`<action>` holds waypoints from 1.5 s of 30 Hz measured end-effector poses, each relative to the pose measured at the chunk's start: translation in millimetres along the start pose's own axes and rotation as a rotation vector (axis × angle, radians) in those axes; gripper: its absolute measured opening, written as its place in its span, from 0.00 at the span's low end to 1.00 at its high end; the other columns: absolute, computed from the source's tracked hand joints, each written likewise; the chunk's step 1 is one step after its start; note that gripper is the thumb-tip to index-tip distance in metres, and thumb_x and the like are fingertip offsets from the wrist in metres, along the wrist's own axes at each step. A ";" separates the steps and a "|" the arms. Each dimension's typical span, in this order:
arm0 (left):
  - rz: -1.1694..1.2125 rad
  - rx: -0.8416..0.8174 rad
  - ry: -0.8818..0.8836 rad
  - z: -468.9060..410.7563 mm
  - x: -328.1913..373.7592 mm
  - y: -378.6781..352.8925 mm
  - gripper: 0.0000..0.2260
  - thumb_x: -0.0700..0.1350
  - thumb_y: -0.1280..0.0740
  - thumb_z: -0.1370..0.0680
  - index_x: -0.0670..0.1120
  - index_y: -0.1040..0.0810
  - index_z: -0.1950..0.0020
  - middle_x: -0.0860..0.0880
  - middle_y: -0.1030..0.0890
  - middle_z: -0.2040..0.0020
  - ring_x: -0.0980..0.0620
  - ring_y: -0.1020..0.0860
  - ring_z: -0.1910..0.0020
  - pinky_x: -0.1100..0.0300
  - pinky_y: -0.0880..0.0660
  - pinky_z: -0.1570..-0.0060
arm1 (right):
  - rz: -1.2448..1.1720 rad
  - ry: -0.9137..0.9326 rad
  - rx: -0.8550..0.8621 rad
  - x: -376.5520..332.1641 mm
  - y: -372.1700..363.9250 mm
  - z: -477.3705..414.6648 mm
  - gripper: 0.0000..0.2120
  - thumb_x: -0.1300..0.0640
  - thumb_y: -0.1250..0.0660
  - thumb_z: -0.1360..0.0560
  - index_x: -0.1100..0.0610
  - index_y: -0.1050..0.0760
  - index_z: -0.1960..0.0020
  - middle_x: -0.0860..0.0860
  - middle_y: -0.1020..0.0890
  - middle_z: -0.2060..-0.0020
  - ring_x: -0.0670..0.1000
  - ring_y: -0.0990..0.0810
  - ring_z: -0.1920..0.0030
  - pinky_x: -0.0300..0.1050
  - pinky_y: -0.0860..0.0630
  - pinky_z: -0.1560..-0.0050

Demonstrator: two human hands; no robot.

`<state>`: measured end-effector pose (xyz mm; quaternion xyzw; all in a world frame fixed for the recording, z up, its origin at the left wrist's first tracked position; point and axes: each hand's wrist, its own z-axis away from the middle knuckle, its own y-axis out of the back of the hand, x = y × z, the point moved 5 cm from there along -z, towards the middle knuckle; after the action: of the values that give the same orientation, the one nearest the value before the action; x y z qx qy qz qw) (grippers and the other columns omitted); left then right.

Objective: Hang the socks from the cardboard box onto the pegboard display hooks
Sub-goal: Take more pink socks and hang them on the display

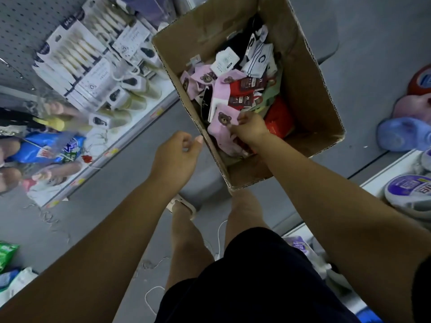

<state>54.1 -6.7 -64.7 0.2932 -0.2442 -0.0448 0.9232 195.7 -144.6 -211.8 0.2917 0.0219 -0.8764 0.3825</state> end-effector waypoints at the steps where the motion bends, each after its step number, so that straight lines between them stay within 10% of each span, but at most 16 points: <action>1: 0.005 0.006 0.003 -2.0 -0.1 0.2 0.17 0.57 0.37 0.17 0.45 0.23 0.39 0.52 0.22 0.45 0.53 0.25 0.46 0.61 0.33 0.47 | -0.053 0.045 -0.016 -4.4 2.8 2.3 0.09 0.64 0.28 0.23 0.58 0.29 0.54 0.56 0.23 0.59 0.52 0.20 0.66 0.44 0.22 0.65; 15: 0.288 0.019 0.113 -31.6 9.5 -12.2 0.13 0.54 0.38 0.16 0.46 0.19 0.47 0.48 0.14 0.49 0.51 0.14 0.54 0.53 0.22 0.54 | -0.171 -0.002 0.032 -43.5 -30.8 -32.1 0.30 0.58 0.22 0.29 0.63 0.28 0.31 0.59 0.20 0.36 0.58 0.20 0.37 0.56 0.23 0.35; 28: 0.305 -0.031 0.122 7.3 9.5 -4.1 0.15 0.53 0.37 0.16 0.43 0.18 0.47 0.48 0.14 0.51 0.51 0.15 0.52 0.56 0.23 0.47 | -0.172 0.039 0.231 -14.9 29.6 18.9 0.17 0.56 0.22 0.28 0.59 0.18 0.42 0.52 0.13 0.51 0.52 0.13 0.52 0.53 0.16 0.48; 31: 0.361 -0.029 0.093 28.3 19.4 0.7 0.13 0.54 0.36 0.17 0.45 0.18 0.46 0.50 0.14 0.50 0.53 0.15 0.51 0.59 0.22 0.48 | -0.319 0.023 0.119 -24.1 41.0 54.0 0.09 0.60 0.25 0.24 0.57 0.19 0.44 0.50 0.13 0.54 0.47 0.13 0.56 0.45 0.17 0.57; 36: 0.488 -0.073 0.090 63.0 33.8 14.8 0.09 0.61 0.33 0.21 0.57 0.19 0.51 0.56 0.15 0.46 0.57 0.18 0.44 0.54 0.23 0.39 | -0.393 0.054 -0.066 -53.6 50.7 128.2 0.09 0.59 0.28 0.22 0.55 0.18 0.43 0.51 0.12 0.49 0.53 0.13 0.47 0.57 0.17 0.44; 40: 0.708 -0.206 0.100 93.4 44.0 17.9 0.14 0.57 0.32 0.20 0.49 0.16 0.43 0.50 0.13 0.46 0.53 0.15 0.44 0.53 0.23 0.36 | -0.369 0.074 -0.196 -74.8 49.7 188.4 0.09 0.58 0.29 0.22 0.54 0.19 0.42 0.54 0.13 0.48 0.58 0.13 0.47 0.66 0.18 0.49; 45: 0.994 -0.213 0.127 129.9 35.9 26.8 0.10 0.47 0.31 0.19 0.41 0.19 0.45 0.39 0.14 0.45 0.44 0.15 0.53 0.54 0.17 0.49 | -0.327 0.105 -0.266 -87.2 33.0 234.6 0.12 0.58 0.28 0.22 0.59 0.19 0.39 0.57 0.13 0.48 0.55 0.13 0.54 0.55 0.15 0.57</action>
<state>21.9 -60.2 57.7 0.0480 -0.2918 0.3930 0.8707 149.0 -171.9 34.8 0.2767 0.2044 -0.8997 0.2686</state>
